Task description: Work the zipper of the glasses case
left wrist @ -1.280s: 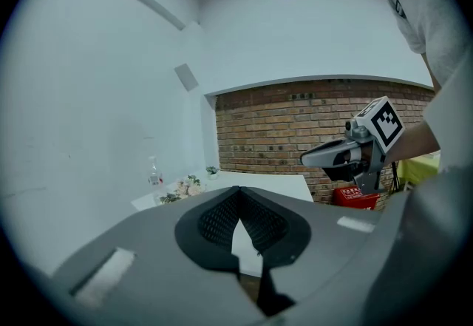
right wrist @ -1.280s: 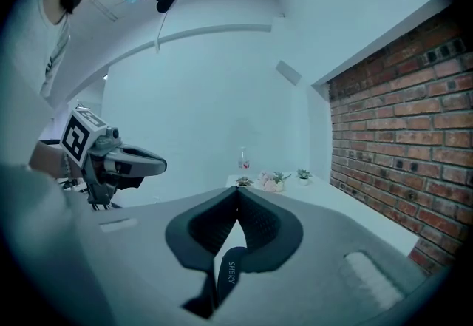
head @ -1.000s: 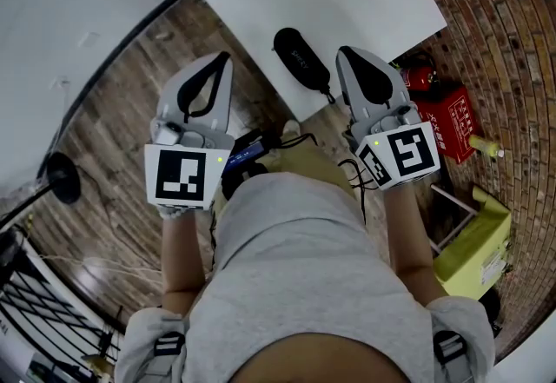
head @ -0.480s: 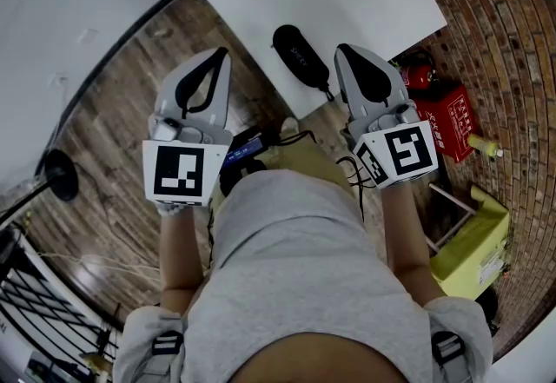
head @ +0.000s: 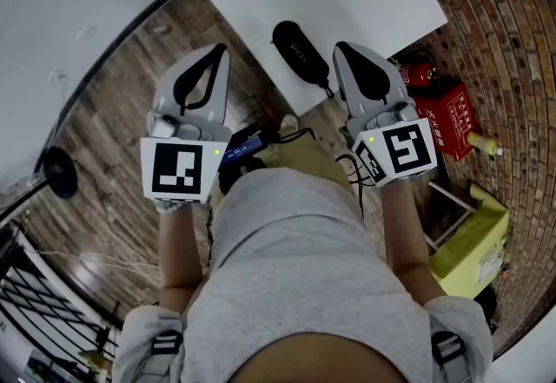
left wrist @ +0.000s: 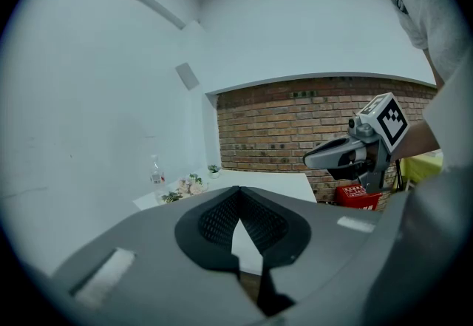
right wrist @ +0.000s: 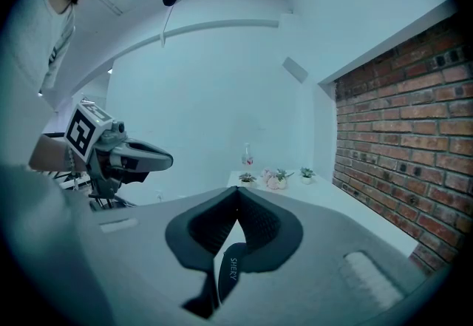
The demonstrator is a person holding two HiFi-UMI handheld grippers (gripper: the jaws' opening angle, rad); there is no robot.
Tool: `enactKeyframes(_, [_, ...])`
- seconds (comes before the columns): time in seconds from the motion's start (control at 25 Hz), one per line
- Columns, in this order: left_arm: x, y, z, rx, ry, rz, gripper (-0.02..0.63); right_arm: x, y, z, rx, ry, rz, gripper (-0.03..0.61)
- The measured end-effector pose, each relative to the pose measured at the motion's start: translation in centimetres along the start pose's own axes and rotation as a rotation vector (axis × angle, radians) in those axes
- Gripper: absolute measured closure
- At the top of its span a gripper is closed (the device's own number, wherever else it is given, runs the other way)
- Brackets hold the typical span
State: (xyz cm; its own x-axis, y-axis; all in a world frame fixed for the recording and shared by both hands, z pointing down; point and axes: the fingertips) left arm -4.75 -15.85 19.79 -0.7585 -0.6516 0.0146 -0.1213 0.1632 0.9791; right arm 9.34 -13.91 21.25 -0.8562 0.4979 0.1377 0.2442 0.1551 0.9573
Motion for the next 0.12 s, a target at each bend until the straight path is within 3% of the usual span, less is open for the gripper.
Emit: enactKeyframes(0.12, [0.04,0.03,-0.01,-0.002,-0.001,0.0,0.6,0.04,0.08,-0.03,0.001,0.0,0.001,0.586])
Point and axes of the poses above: the fingertips, and each gripper's own axes: z backward along the fingers, x to its left, y out of its underside, and after that the axes turned 7 degrees about z, right-handed
